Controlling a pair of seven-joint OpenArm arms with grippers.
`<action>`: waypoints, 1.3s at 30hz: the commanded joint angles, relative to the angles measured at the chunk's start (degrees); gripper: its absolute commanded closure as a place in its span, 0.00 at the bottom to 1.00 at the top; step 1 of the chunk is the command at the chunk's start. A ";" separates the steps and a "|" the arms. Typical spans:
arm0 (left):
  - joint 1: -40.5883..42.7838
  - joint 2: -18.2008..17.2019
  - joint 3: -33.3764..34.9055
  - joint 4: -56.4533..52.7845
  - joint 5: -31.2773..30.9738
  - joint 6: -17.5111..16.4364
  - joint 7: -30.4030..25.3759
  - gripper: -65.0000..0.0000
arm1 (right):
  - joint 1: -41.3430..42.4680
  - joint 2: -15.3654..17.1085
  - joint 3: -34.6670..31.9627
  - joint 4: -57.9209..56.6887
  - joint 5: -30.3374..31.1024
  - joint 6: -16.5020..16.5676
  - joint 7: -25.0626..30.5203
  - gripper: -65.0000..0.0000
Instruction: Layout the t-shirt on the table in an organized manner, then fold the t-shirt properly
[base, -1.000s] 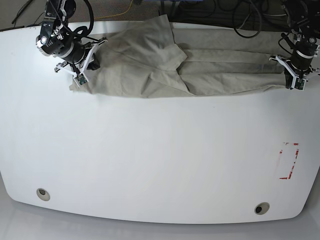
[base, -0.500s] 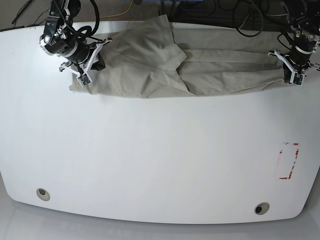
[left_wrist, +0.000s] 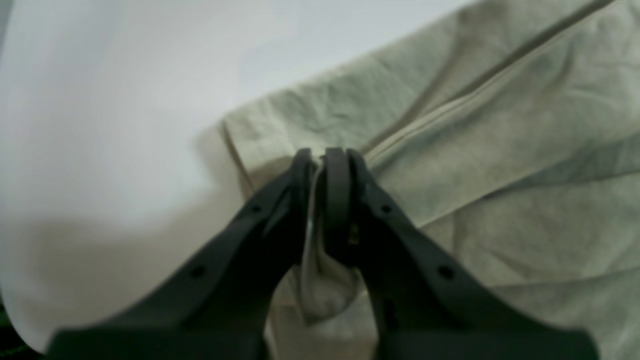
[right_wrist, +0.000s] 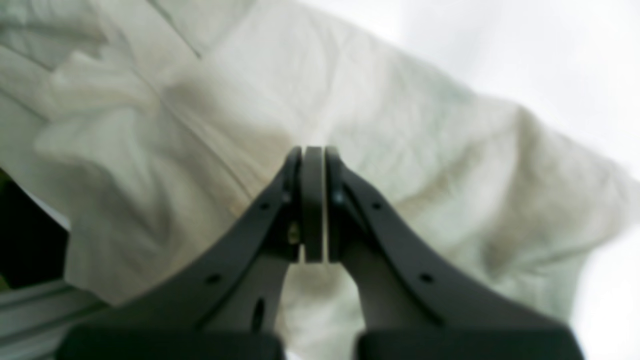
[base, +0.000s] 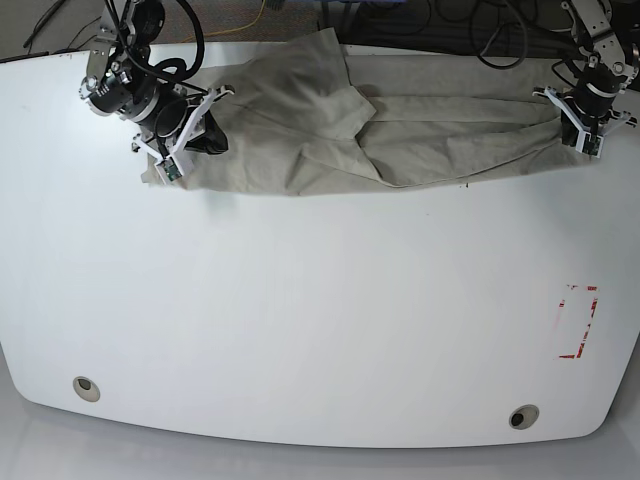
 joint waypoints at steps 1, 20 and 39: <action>0.00 -0.81 -0.21 0.80 -0.54 0.38 -0.90 0.92 | 0.08 -0.01 -1.80 -2.74 0.47 0.10 0.56 1.00; 0.44 -0.81 -0.47 0.80 -0.54 0.38 -0.90 0.38 | 1.57 -1.06 -3.64 -8.36 -7.79 0.10 0.65 1.00; 0.53 1.65 -4.51 13.81 -8.98 0.38 1.48 0.33 | 1.48 -0.97 -3.56 -8.28 -8.14 0.10 0.65 1.00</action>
